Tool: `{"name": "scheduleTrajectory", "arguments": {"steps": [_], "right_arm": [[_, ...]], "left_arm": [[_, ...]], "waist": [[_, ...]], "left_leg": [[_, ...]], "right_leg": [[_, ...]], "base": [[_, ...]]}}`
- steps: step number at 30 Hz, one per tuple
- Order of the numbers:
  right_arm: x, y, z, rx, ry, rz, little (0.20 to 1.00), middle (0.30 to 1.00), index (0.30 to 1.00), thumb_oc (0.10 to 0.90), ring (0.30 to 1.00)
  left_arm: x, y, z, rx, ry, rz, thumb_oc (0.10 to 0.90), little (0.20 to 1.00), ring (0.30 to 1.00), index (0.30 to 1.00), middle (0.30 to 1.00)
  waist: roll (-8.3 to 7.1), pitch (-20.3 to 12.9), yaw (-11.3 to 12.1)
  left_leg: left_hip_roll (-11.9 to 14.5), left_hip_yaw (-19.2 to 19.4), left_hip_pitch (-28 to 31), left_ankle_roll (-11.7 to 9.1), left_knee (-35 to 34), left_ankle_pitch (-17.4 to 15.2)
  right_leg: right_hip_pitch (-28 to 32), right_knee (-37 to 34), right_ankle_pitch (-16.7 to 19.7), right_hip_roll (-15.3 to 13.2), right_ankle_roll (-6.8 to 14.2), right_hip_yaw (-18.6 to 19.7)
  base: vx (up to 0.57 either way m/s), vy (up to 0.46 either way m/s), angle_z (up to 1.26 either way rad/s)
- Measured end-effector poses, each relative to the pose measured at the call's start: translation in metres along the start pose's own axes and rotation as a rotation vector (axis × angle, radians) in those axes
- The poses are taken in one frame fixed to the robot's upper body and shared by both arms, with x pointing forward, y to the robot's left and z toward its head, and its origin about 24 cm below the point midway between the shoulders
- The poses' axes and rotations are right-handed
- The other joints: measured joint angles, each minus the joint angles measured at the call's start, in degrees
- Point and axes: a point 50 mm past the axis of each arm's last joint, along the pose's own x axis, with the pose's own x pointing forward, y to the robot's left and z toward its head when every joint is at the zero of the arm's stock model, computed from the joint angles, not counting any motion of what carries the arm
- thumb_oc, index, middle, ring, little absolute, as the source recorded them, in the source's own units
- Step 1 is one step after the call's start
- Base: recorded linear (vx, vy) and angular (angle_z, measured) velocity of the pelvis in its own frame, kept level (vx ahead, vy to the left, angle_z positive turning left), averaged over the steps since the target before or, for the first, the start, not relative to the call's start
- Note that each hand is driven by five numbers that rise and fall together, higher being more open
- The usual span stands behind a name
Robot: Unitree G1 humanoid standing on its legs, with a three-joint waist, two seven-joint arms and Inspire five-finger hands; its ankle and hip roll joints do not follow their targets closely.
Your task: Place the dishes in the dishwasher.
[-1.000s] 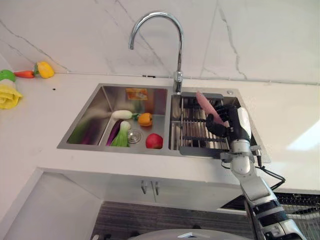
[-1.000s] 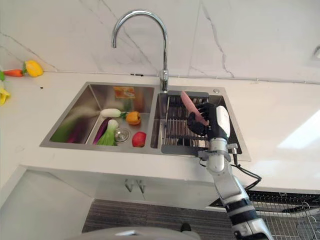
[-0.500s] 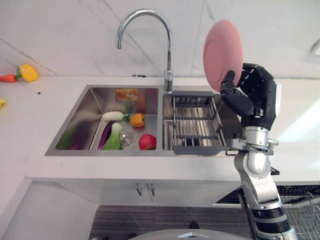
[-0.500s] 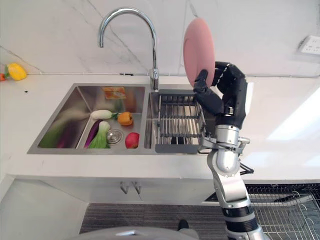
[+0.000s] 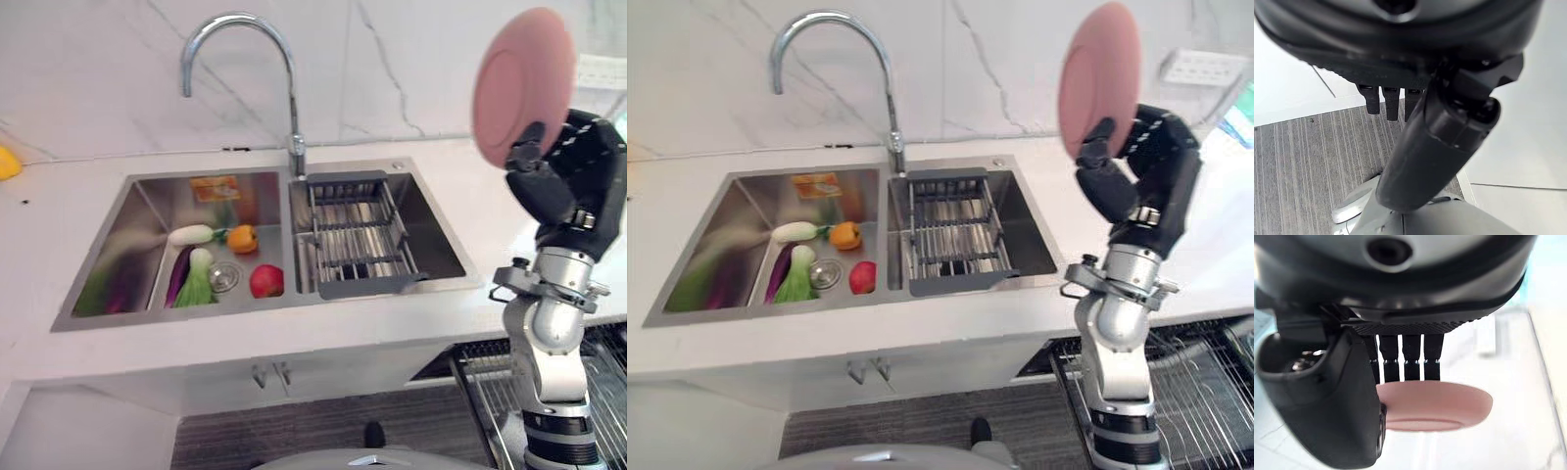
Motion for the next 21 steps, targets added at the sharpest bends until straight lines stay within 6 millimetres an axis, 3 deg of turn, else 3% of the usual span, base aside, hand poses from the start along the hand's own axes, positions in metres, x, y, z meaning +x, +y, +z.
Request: {"name": "scheduleTrajectory", "arguments": {"steps": [4, 7, 8, 9, 10, 12, 13, 14, 17, 21], "right_arm": [[0.004, -0.022, 0.002, -0.119, -0.037, -0.089, 0.300, 0.300, 0.300, 0.400, 0.300], [0.009, -0.037, -0.004, -0.384, -0.057, -0.045, 0.300, 0.300, 0.300, 0.400, 0.300], [0.015, -0.044, -0.008, -0.571, -0.084, 0.028, 0.300, 0.300, 0.300, 0.400, 0.300], [0.015, -0.044, -0.008, -0.571, -0.084, 0.028, 0.300, 0.300, 0.300, 0.400, 0.300], [0.021, -0.055, -0.015, -0.799, -0.100, 0.131, 0.300, 0.300, 0.300, 0.400, 0.300], [0.024, -0.059, -0.026, -0.925, -0.091, 0.207, 0.300, 0.300, 0.300, 0.400, 0.300], [0.021, -0.063, -0.049, -1.104, -0.027, 0.355, 0.300, 0.300, 0.300, 0.400, 0.300], [0.017, -0.064, -0.054, -1.126, 0.004, 0.380, 0.300, 0.300, 0.300, 0.400, 0.300], [0.003, -0.068, -0.072, -1.198, 0.086, 0.487, 0.300, 0.300, 0.300, 0.400, 0.300], [0.002, -0.080, -0.082, -1.377, 0.101, 0.655, 0.300, 0.300, 0.300, 0.400, 0.300]], "left_arm": [[-0.001, 0.000, -0.008, 0.029, 0.012, -0.013, 0.800, 0.900, 0.900, 0.900, 0.900], [-0.002, 0.001, -0.015, 0.059, 0.029, -0.025, 0.800, 0.900, 0.900, 0.900, 0.900], [-0.001, 0.004, -0.015, 0.066, 0.027, -0.024, 0.800, 0.900, 0.900, 0.900, 0.900], [-0.001, 0.004, -0.015, 0.066, 0.027, -0.024, 0.800, 0.900, 0.900, 0.900, 0.900], [0.000, 0.012, -0.014, 0.073, 0.022, -0.011, 0.800, 0.900, 0.900, 0.900, 0.900], [0.001, 0.013, -0.014, 0.086, 0.025, -0.016, 0.800, 0.900, 0.900, 0.900, 0.900], [0.002, 0.014, -0.013, 0.132, 0.022, -0.027, 0.800, 0.900, 0.900, 0.900, 0.900], [0.002, 0.016, -0.012, 0.137, 0.018, -0.024, 0.800, 0.900, 0.900, 0.900, 0.900], [0.004, 0.014, 0.005, 0.124, -0.047, -0.039, 0.800, 0.900, 0.900, 0.900, 0.900], [0.002, -0.013, 0.035, 0.088, -0.121, -0.107, 0.800, 0.900, 0.900, 0.900, 0.900]], "waist": [[-0.10, -0.1, -2.3], [-1.07, 0.1, -3.8], [-1.45, 0.1, -4.1], [-1.45, 0.1, -4.1], [-2.25, 0.3, -4.7], [-2.78, 0.6, -4.9], [-2.63, 0.4, -4.3], [-2.69, 0.5, -4.6], [-1.83, 1.6, -5.0], [1.87, 3.9, -4.8]], "left_leg": [[-0.1, 5.0, 1.9, -0.2, 0.0, -0.6], [-0.1, 11.3, 4.5, -0.6, 0.4, -1.4], [-0.4, 13.7, 5.2, -0.6, 0.4, -1.4], [-0.4, 13.7, 5.2, -0.6, 0.4, -1.4], [-0.6, 15.5, 5.9, -0.7, 0.4, -1.6], [-0.6, 17.2, 7.1, -0.7, 0.4, -2.4], [0.4, 19.1, 8.3, -1.7, 0.4, -4.1], [0.5, 19.4, 8.3, -1.4, 0.4, -4.6], [0.8, 21.1, 8.1, -1.2, 0.3, -5.0], [0.9, 18.1, 7.0, -1.1, 1.0, -5.0]], "right_leg": [[-1.3, 0.0, 0.5, 0.8, 0.4, 4.4], [-3.2, 0.0, 0.6, 2.1, 0.6, 8.1], [-4.1, 0.0, 0.7, 2.5, 0.7, 9.5], [-4.1, 0.0, 0.7, 2.5, 0.7, 9.5], [-5.7, 0.0, 0.6, 3.1, 0.6, 10.4], [-6.2, 0.0, 0.5, 3.7, 0.5, 10.7], [-6.9, 0.0, 0.4, 4.3, 0.6, 10.0], [-7.2, 0.0, 0.2, 4.5, 1.0, 9.9], [-8.4, 0.3, 0.0, 4.5, 2.5, 7.9], [-8.0, 0.0, 0.2, 3.9, 2.4, 6.7]], "base": [[0.01, 0.012, -0.69], [-0.04, -0.011, -1.17], [-0.03, -0.002, -0.99], [0.05, 0.062, -1.20], [0.07, 0.060, -1.05], [0.03, 0.018, -1.17], [-0.01, -0.020, -0.91], [-0.03, -0.028, -1.06], [-0.04, -0.014, -0.29], [-0.03, 0.008, 0.23]]}}
